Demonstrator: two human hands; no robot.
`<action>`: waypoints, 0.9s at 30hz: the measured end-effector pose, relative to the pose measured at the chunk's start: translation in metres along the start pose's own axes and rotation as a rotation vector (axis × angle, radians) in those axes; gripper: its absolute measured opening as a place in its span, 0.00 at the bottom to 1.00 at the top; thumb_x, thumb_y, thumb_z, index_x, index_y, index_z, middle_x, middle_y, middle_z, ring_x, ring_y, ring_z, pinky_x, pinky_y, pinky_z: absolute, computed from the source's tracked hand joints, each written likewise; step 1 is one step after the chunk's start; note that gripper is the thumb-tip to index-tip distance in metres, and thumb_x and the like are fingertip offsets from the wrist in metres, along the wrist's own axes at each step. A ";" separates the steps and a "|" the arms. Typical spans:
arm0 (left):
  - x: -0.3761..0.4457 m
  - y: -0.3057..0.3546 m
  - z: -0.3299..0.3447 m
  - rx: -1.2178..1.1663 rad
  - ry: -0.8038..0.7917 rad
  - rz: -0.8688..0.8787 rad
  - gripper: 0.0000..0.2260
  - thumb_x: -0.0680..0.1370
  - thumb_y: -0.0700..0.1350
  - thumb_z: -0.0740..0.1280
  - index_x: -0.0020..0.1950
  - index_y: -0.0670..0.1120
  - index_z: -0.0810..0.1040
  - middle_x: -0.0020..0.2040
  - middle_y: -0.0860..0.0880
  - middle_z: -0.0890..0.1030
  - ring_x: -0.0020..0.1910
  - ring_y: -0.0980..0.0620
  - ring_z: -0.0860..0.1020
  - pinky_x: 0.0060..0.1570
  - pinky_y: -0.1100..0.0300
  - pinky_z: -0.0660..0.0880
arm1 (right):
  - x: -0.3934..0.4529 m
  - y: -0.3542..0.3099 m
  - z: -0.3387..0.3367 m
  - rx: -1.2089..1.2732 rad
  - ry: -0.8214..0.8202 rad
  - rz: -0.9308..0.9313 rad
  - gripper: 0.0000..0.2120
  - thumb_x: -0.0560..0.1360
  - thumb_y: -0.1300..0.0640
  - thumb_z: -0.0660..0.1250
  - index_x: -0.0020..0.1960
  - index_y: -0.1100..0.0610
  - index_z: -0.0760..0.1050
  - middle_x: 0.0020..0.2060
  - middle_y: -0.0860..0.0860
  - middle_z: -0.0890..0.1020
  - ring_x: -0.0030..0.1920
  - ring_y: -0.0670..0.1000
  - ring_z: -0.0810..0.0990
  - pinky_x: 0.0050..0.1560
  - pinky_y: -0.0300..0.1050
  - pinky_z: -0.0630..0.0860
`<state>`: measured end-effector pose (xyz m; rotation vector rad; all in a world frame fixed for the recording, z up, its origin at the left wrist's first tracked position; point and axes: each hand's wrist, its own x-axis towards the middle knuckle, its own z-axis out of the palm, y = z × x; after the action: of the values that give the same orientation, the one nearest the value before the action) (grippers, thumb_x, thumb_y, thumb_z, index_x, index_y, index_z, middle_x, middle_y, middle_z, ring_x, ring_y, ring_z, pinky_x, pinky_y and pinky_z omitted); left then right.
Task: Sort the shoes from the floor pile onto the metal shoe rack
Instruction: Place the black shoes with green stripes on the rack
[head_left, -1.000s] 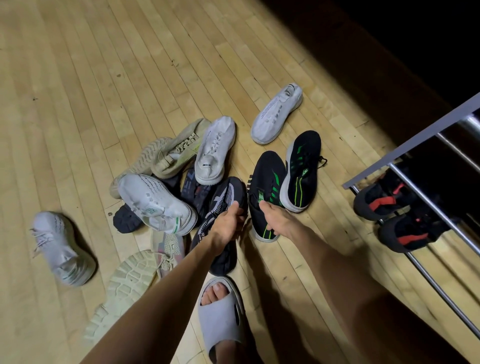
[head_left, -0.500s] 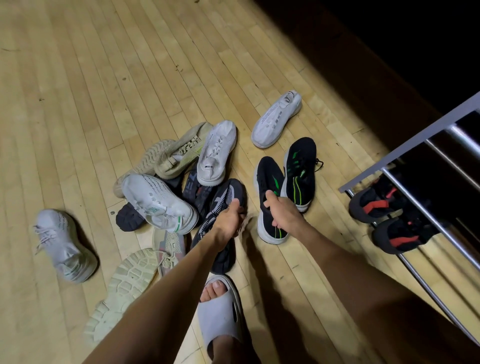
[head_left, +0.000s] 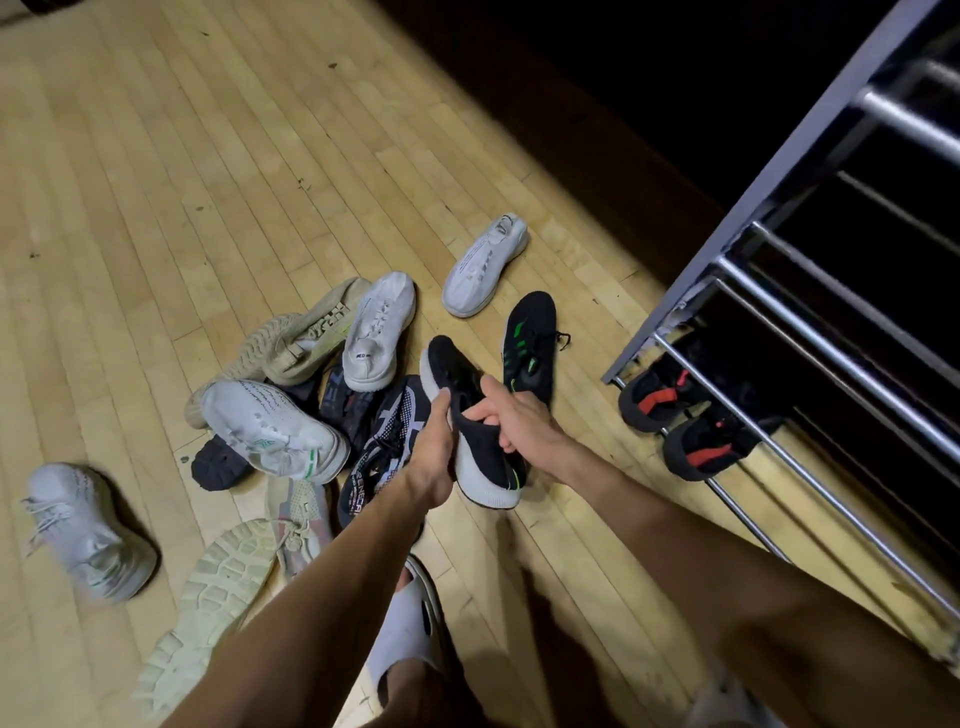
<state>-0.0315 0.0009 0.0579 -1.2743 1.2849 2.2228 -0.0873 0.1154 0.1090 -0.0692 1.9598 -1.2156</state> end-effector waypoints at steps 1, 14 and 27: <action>-0.005 0.002 0.003 -0.023 -0.043 0.010 0.26 0.81 0.62 0.54 0.53 0.44 0.83 0.53 0.38 0.84 0.54 0.41 0.82 0.61 0.48 0.75 | -0.007 -0.001 -0.004 -0.010 -0.003 0.005 0.28 0.81 0.39 0.50 0.53 0.53 0.84 0.38 0.47 0.81 0.34 0.47 0.75 0.40 0.40 0.72; -0.034 -0.032 0.081 0.071 -0.124 -0.027 0.13 0.80 0.45 0.57 0.53 0.40 0.79 0.42 0.45 0.85 0.34 0.51 0.83 0.32 0.61 0.79 | -0.072 0.036 -0.084 0.111 0.509 0.052 0.21 0.82 0.44 0.50 0.60 0.48 0.79 0.59 0.56 0.79 0.58 0.57 0.77 0.55 0.47 0.69; -0.037 -0.112 0.188 0.266 -0.265 -0.141 0.22 0.80 0.51 0.55 0.64 0.39 0.77 0.54 0.41 0.83 0.46 0.46 0.81 0.49 0.55 0.77 | -0.095 0.149 -0.158 0.203 0.450 0.318 0.13 0.79 0.53 0.60 0.58 0.60 0.75 0.54 0.58 0.80 0.56 0.58 0.78 0.53 0.48 0.73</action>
<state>-0.0469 0.2219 0.0658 -0.9088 1.2915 1.9659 -0.0751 0.3507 0.0837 0.6462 2.1018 -1.2818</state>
